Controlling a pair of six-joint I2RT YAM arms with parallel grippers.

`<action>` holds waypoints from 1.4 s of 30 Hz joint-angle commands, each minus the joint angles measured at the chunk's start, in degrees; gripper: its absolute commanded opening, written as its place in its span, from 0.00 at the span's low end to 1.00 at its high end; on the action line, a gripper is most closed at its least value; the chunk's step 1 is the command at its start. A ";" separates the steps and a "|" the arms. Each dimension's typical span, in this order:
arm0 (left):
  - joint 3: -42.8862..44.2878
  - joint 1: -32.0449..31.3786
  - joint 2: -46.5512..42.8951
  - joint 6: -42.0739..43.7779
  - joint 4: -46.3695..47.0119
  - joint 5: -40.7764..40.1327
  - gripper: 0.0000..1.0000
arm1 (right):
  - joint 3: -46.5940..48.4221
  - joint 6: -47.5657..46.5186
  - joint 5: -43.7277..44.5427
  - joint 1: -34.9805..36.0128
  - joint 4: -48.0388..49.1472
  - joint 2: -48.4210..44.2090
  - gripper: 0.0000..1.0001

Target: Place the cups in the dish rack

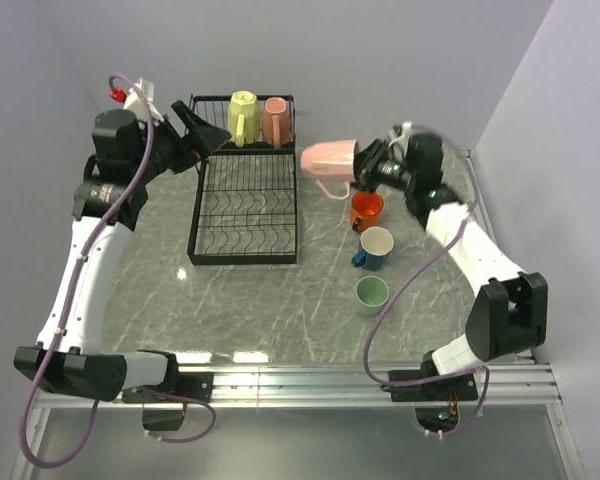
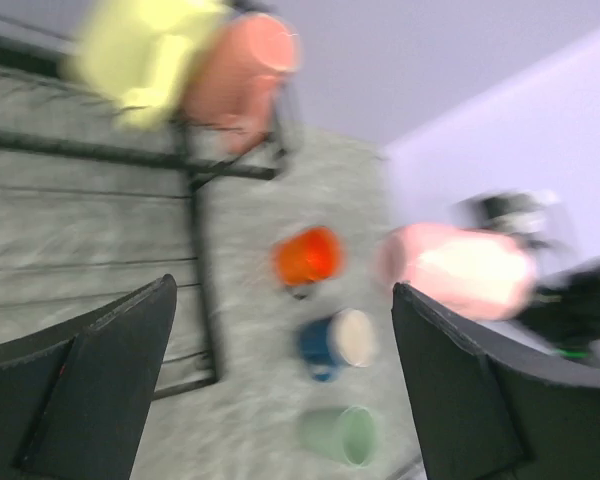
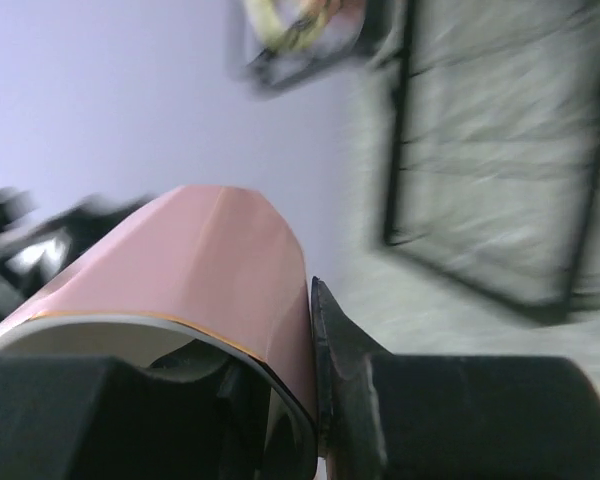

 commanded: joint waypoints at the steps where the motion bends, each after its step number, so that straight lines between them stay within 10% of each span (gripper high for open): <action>1: -11.66 2.66 -2.92 -13.73 31.08 22.39 0.94 | -15.77 35.07 -8.29 1.54 48.71 -0.74 0.00; 5: -23.33 2.23 -3.20 -31.32 55.89 34.20 0.90 | -18.99 50.82 -5.57 2.51 71.07 0.93 0.00; 14: -22.81 -8.57 -1.44 -19.85 44.86 30.64 0.82 | -15.03 55.77 -0.81 7.08 76.47 3.48 0.00; 25: -18.16 -13.68 1.81 -15.36 42.31 25.78 0.72 | -13.10 54.10 -1.69 14.29 73.93 6.12 0.00; 35: -15.35 -16.58 4.26 -12.90 39.86 25.43 0.43 | -11.61 51.65 -3.27 16.14 70.68 7.17 0.00; 42: -11.13 -18.34 6.64 -8.77 34.85 25.08 0.39 | -7.39 37.79 -6.79 17.63 53.14 5.42 0.00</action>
